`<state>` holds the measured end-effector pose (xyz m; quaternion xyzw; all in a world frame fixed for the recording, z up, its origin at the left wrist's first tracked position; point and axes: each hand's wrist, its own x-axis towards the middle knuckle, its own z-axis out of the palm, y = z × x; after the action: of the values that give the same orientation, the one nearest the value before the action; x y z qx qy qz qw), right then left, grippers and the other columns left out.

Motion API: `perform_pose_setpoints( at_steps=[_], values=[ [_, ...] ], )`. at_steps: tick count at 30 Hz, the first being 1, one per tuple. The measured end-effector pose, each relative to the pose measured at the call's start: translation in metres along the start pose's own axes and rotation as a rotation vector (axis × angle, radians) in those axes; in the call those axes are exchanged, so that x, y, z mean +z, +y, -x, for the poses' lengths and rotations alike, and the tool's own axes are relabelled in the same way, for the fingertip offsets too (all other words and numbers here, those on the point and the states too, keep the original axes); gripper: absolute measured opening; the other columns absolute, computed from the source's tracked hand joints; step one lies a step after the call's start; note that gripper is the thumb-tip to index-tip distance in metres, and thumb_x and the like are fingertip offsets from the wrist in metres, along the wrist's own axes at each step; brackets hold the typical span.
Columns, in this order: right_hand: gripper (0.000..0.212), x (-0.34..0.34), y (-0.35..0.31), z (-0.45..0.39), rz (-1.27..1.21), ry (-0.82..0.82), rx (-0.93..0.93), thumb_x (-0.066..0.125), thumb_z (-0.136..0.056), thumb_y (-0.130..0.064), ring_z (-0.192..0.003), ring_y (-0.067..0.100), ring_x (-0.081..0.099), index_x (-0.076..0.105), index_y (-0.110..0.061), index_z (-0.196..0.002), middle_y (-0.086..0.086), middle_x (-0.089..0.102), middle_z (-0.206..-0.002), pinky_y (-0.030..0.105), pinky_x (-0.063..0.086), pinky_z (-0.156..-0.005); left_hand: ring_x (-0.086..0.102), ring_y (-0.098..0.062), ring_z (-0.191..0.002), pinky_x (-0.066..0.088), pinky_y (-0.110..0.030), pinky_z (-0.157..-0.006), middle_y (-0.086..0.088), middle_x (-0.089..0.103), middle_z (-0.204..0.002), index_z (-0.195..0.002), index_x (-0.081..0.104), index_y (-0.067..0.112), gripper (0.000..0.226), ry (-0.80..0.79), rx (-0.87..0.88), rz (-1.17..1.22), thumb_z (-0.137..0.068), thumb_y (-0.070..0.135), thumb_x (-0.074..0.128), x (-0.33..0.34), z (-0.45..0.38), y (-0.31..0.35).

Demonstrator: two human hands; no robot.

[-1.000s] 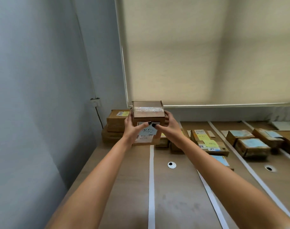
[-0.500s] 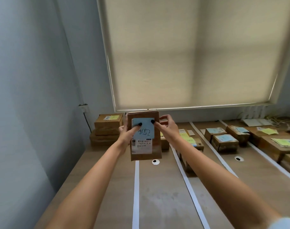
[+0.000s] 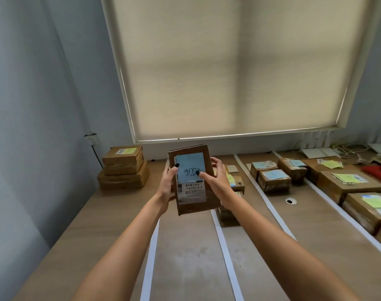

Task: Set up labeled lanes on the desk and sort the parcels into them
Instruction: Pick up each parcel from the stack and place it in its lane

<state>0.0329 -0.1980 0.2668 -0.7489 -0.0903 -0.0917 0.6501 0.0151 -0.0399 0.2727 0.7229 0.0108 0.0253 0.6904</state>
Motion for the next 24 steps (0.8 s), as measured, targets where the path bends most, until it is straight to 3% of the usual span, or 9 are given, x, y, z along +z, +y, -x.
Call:
perform_pose_setpoints(
  at_steps=[5, 9, 12, 15, 17, 19, 21, 24],
  values=[
    [0.059, -0.089, 0.036, 0.002, -0.102, -0.074, 0.071, 0.064, -0.086, -0.021, -0.108, 0.018, 0.051, 0.027, -0.030, -0.132, 0.000, 0.041, -0.130, 0.024, 0.048, -0.075, 0.066, -0.025, -0.093, 0.057, -0.034, -0.068, -0.014, 0.062, -0.111, -0.130, 0.032, 0.013, 0.063, 0.038, -0.042, 0.087, -0.085, 0.056, 0.048, 0.089, -0.006, -0.020],
    [0.057, -0.161, 0.059, -0.005, -0.150, -0.089, 0.156, 0.061, -0.088, -0.023, -0.102, 0.012, 0.053, 0.027, -0.027, -0.134, -0.001, 0.044, -0.131, 0.017, 0.045, -0.068, 0.067, -0.032, -0.100, 0.058, -0.038, -0.074, -0.017, 0.065, -0.115, -0.133, 0.038, 0.009, 0.092, -0.032, -0.102, 0.164, -0.061, 0.062, 0.061, 0.161, -0.015, -0.028],
    [0.056, -0.203, 0.068, -0.012, -0.168, -0.098, 0.203, 0.060, -0.089, -0.028, -0.097, 0.006, 0.053, 0.028, -0.029, -0.135, -0.003, 0.045, -0.130, 0.019, 0.046, -0.069, 0.065, -0.031, -0.104, 0.054, -0.043, -0.088, -0.015, 0.063, -0.120, -0.128, 0.049, 0.014, 0.086, -0.041, -0.140, 0.179, -0.059, 0.062, 0.064, 0.202, -0.026, -0.034],
    [0.062, -0.236, 0.079, -0.022, -0.179, -0.102, 0.237, 0.064, -0.084, -0.036, -0.101, 0.009, 0.056, 0.029, -0.033, -0.135, -0.002, 0.047, -0.133, 0.021, 0.050, -0.072, 0.062, -0.029, -0.108, 0.055, -0.043, -0.089, -0.017, 0.048, -0.132, -0.120, 0.056, 0.020, 0.090, -0.014, -0.159, 0.148, -0.048, 0.073, 0.068, 0.231, -0.046, -0.045],
    [0.069, -0.253, 0.086, -0.028, -0.178, -0.114, 0.259, 0.065, -0.077, -0.041, -0.103, 0.012, 0.058, 0.029, -0.034, -0.136, 0.001, 0.050, -0.132, 0.022, 0.051, -0.073, 0.064, -0.029, -0.105, 0.056, -0.038, -0.083, -0.017, 0.052, -0.128, -0.124, 0.051, 0.016, 0.074, -0.049, -0.185, 0.180, -0.068, 0.063, 0.063, 0.249, -0.051, -0.045],
    [0.066, -0.269, 0.093, -0.032, -0.171, -0.105, 0.269, 0.064, -0.084, -0.035, -0.103, 0.012, 0.059, 0.027, -0.032, -0.140, 0.001, 0.052, -0.129, 0.022, 0.052, -0.072, 0.064, -0.031, -0.103, 0.055, -0.036, -0.080, -0.017, 0.058, -0.125, -0.127, 0.048, 0.014, 0.054, -0.113, -0.198, 0.211, -0.085, 0.048, 0.054, 0.268, -0.056, -0.045],
    [0.061, -0.284, 0.103, -0.037, -0.163, -0.059, 0.289, 0.059, -0.089, -0.031, -0.105, 0.016, 0.059, 0.027, -0.031, -0.141, 0.001, 0.051, -0.128, 0.023, 0.053, -0.074, 0.064, -0.032, -0.103, 0.054, -0.037, -0.081, -0.017, 0.059, -0.123, -0.129, 0.045, 0.015, 0.050, -0.158, -0.199, 0.215, -0.088, 0.042, 0.052, 0.286, -0.065, -0.051],
    [0.067, -0.310, 0.121, -0.044, -0.103, 0.041, 0.320, 0.062, -0.085, -0.042, -0.112, 0.022, 0.056, 0.030, -0.030, -0.142, 0.004, 0.045, -0.136, 0.030, 0.054, -0.081, 0.064, -0.030, -0.103, 0.053, -0.040, -0.087, -0.013, 0.061, -0.121, -0.135, 0.037, 0.017, 0.049, -0.150, -0.202, 0.226, -0.092, 0.035, 0.051, 0.316, -0.077, -0.058]
  ],
)
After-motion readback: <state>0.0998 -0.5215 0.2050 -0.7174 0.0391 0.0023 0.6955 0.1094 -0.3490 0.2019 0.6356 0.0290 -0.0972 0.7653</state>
